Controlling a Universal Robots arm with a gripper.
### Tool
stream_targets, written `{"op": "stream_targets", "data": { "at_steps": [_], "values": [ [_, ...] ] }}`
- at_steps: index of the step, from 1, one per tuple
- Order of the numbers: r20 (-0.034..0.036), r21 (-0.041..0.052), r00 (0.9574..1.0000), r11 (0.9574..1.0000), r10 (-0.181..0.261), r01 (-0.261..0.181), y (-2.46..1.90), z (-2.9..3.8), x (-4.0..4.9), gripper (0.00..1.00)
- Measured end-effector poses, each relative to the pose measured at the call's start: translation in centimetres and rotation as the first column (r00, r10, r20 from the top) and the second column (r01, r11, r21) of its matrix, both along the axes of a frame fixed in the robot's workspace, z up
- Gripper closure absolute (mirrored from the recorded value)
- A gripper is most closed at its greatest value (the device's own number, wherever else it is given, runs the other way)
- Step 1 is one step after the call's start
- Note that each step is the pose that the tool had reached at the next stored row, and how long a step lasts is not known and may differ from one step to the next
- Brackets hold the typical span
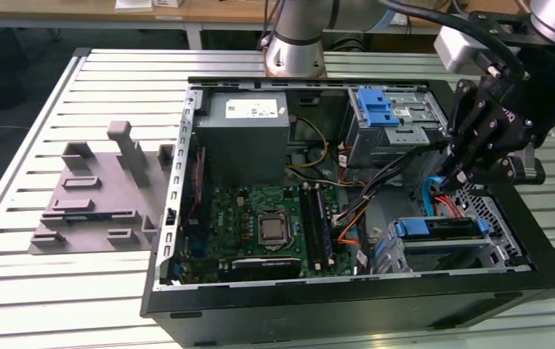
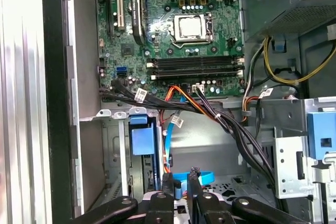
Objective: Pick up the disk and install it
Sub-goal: 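Insert the second disk wire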
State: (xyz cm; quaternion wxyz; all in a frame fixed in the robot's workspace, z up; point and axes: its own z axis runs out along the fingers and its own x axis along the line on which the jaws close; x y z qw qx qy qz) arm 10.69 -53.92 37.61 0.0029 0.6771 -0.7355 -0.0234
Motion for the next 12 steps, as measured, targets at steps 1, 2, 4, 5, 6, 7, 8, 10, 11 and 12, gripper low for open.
{"op": "stream_targets", "data": {
  "at_steps": [1,2,4,5,6,7,8,10,11,12],
  "values": [
    [0.0,-0.0019,1.0,1.0,0.0,0.0,0.01,-0.09,0.0,0.75],
    [0.0,-0.0054,1.0,1.0,0.0,0.0,0.01,-0.19,0.0,0.75],
    [0.0,-0.013,1.0,0.9999,0.0,0.0,0.01,-0.41,0.0,0.75],
    [0.0,-0.0164,1.0,0.9999,0.0,0.0,0.01,-0.51,0.0,0.75],
    [0.0,-0.0198,1.0,0.9998,0.0,0.0,0.01,-0.61,0.0,0.75],
    [0.0,-0.023,1.0,0.9997,0.0,0.0,0.01,-0.7,0.0,0.75],
    [0.0,-0.0259,1.0,0.9997,0.0,0.0,0.02,-0.76,0.0,0.75],
    [0.0,-0.0306,1.0,0.9995,0.0,0.0,0.04,-0.85,0.0,0.75],
    [0.0,-0.0318,1.0,0.9995,0.0,0.0,0.04,-0.88,0.0,0.76],
    [0.0,-0.0321,1.0,0.9995,0.0,0.0,0.05,-0.9,0.0,0.83]
  ]
}}
